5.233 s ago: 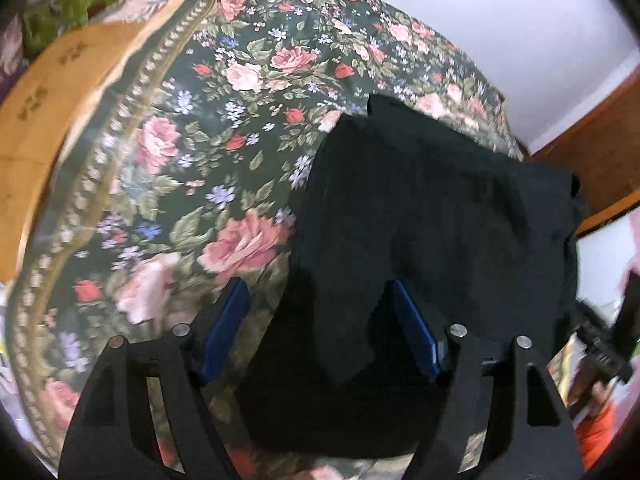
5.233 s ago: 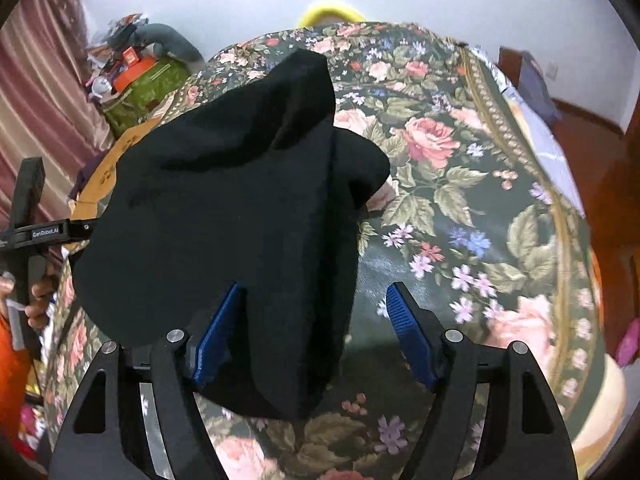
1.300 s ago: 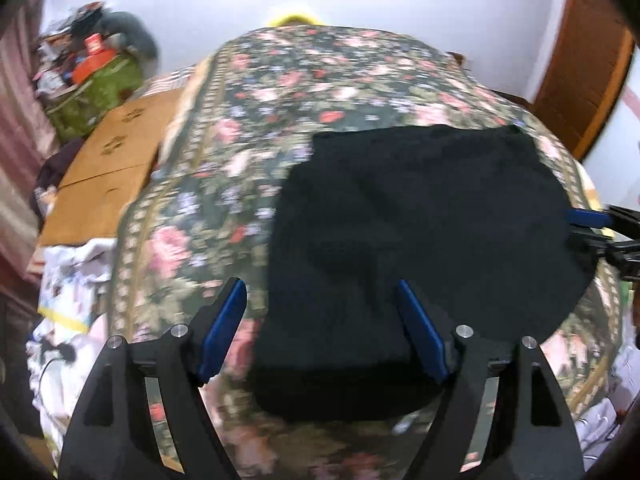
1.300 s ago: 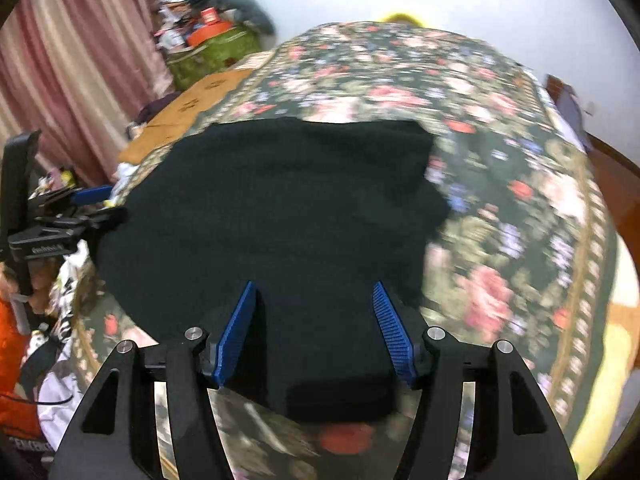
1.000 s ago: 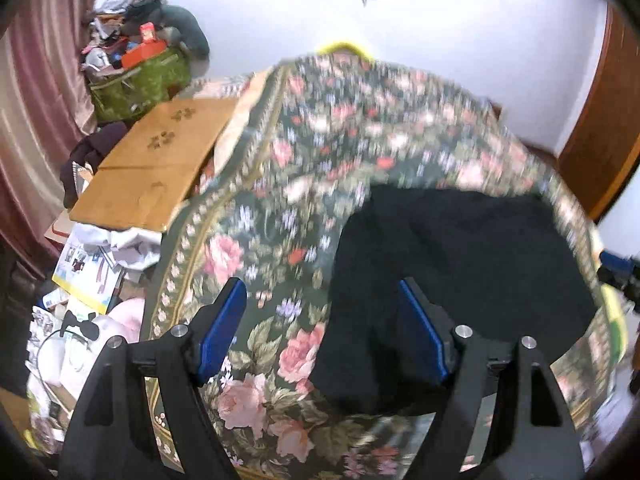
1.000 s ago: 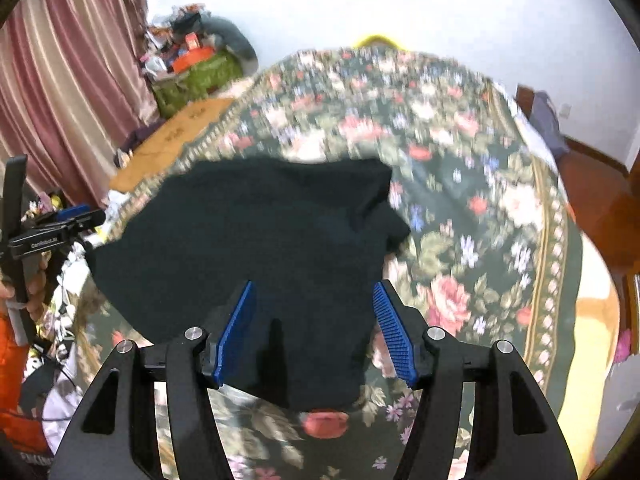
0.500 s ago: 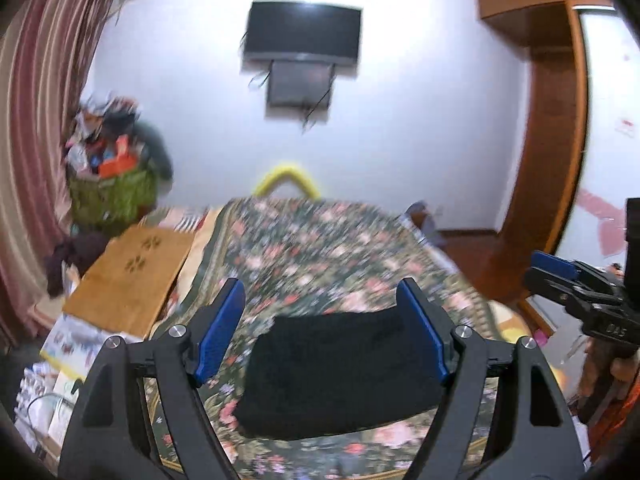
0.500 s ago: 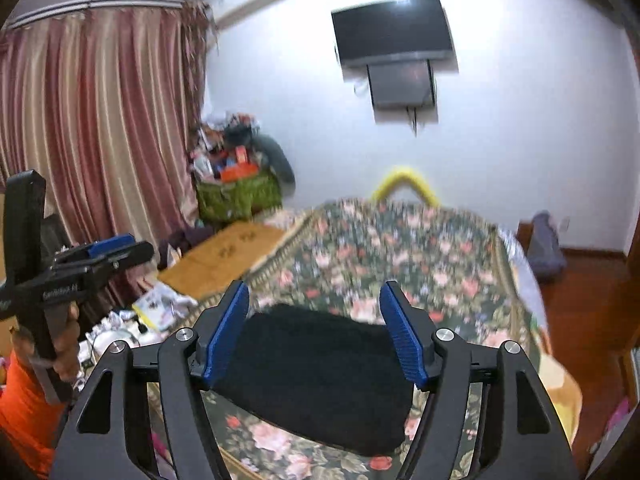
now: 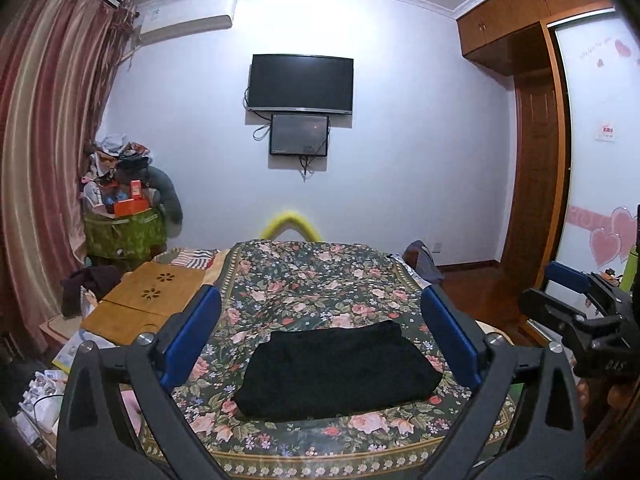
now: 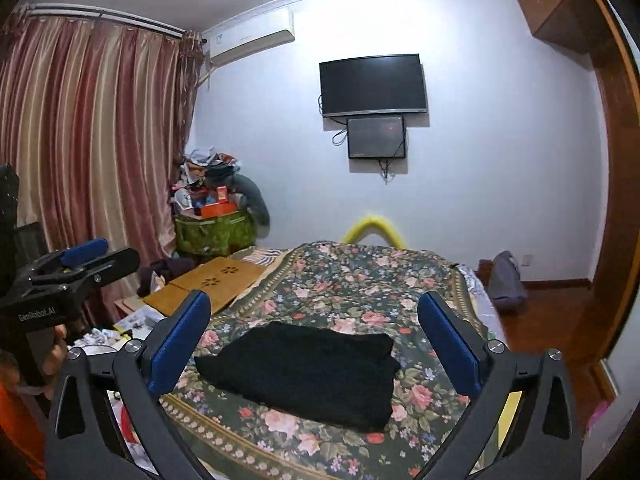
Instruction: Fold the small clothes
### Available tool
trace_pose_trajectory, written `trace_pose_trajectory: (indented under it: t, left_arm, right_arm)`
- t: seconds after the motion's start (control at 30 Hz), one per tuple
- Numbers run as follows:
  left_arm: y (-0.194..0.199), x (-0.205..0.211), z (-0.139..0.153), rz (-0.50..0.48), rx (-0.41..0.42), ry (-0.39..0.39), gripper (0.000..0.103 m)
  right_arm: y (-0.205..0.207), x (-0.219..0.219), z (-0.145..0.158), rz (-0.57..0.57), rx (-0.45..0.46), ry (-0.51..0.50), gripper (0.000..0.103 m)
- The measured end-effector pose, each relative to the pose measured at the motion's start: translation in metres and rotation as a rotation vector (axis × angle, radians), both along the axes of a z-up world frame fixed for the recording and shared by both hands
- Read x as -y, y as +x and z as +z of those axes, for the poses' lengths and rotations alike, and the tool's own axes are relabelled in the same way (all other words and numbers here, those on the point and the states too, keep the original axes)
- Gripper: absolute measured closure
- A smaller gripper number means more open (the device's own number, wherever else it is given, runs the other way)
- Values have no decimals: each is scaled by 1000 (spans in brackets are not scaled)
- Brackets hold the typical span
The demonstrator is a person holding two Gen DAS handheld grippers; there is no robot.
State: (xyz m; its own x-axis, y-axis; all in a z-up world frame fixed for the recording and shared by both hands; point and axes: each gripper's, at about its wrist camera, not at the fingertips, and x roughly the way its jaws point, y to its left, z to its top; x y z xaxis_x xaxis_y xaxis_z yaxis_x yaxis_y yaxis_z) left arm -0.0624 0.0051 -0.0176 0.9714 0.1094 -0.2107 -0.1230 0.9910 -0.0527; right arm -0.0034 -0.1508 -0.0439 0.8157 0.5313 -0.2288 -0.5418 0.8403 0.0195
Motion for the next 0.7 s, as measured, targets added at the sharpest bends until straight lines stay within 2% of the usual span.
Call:
trace_pose_trajectory:
  t: [0.7]
  left_arm:
    - [1,3,-11,9,-6,10,0]
  right_arm:
    - [-5,4,-3,-23,-1,0,0]
